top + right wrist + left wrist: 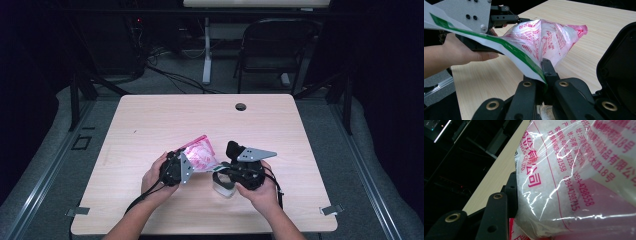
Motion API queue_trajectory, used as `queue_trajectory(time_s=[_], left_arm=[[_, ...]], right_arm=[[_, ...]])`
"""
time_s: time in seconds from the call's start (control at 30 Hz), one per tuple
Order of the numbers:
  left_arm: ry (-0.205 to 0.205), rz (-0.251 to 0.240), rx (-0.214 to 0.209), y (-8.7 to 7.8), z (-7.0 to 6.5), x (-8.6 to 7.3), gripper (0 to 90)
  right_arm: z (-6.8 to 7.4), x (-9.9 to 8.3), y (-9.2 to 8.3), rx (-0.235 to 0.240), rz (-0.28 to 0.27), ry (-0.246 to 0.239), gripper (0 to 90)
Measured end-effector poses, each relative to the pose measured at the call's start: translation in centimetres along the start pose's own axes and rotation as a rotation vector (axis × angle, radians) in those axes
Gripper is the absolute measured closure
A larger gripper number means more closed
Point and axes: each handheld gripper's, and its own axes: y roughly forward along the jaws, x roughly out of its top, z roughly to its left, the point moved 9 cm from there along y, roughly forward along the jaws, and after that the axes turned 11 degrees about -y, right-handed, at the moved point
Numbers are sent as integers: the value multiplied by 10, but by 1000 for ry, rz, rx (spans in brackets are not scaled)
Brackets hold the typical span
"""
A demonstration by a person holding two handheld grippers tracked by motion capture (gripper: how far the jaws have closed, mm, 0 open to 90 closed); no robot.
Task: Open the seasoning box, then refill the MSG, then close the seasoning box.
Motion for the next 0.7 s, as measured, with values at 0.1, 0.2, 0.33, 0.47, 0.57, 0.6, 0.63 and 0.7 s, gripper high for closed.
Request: queue_trajectory(time_s=[0.1, 0.2, 0.33, 0.47, 0.57, 0.6, 0.63, 0.7], left_arm=[[-1, -3, 4, 0, 0, 0, 610], [10, -4, 9, 0, 0, 1, 610], [12, -4, 12, 0, 1, 1, 610], [15, 1, 10, -1, 1, 1, 611], [18, -6, 16, 0, 1, 2, 611], [17, -2, 14, -1, 1, 2, 611], [19, -1, 16, -1, 1, 2, 611], [20, -1, 17, -1, 1, 2, 611]], right_arm=[[0, 0, 0, 1, 5, -1, 900], [0, -2, 0, 1, 10, -4, 900], [0, -1, 0, 1, 9, -1, 900], [0, -2, 0, 0, 12, -3, 900], [0, -2, -1, -1, 13, -5, 900], [0, -2, -1, -1, 12, -5, 900], [-1, -2, -1, -2, 13, -5, 900], [-1, -2, -1, -2, 12, -1, 900]])
